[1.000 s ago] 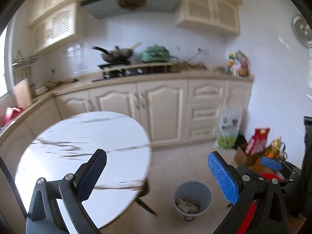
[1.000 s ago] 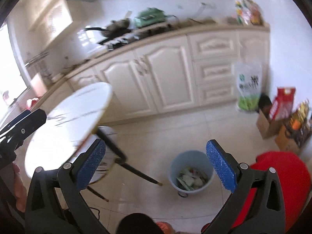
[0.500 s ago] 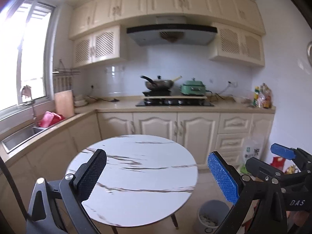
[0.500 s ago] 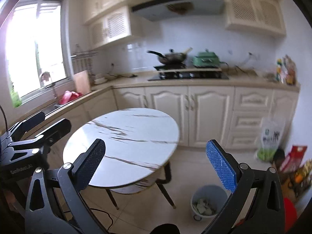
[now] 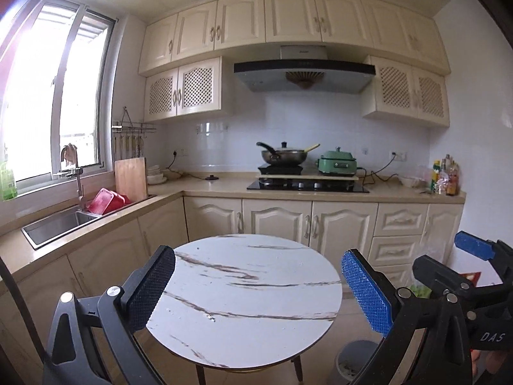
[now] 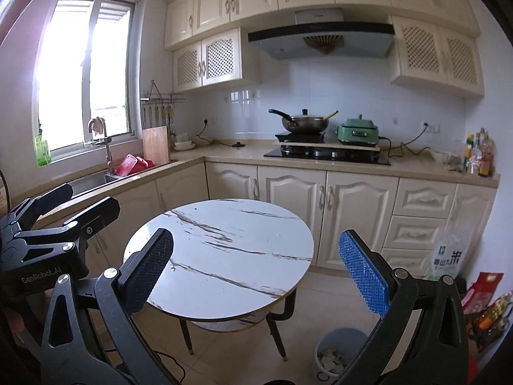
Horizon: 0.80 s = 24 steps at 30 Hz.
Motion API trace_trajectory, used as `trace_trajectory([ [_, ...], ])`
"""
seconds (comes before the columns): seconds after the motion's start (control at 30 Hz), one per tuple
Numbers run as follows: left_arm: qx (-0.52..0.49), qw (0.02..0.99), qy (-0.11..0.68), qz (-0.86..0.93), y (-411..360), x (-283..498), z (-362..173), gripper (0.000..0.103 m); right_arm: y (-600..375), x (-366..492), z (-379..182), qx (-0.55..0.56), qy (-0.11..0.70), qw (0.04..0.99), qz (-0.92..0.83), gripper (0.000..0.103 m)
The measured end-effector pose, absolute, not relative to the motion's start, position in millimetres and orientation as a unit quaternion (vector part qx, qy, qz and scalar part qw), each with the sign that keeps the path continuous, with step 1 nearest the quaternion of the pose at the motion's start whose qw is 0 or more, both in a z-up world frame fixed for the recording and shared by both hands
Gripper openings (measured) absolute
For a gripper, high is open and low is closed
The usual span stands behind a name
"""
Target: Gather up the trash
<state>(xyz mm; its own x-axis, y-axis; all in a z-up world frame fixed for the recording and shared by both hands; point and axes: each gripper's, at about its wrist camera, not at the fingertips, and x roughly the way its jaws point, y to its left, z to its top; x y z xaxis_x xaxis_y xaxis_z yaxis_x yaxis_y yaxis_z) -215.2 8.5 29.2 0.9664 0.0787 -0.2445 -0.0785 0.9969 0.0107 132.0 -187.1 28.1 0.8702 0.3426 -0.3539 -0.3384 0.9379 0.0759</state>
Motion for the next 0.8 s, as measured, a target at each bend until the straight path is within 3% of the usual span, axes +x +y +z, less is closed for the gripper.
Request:
trace_trajectory([
  [0.43, 0.040, 0.988, 0.147, -0.012, -56.0, -198.3, 39.0, 0.102, -243.8, 114.1, 12.8, 0.039, 0.197, 0.973, 0.116, 0.103],
  [0.8, 0.051, 0.986, 0.154, -0.023, -59.6, -158.0, 46.9, 0.102, -271.8, 110.7, 11.8, 0.050, 0.188, 0.976, 0.094, 0.103],
])
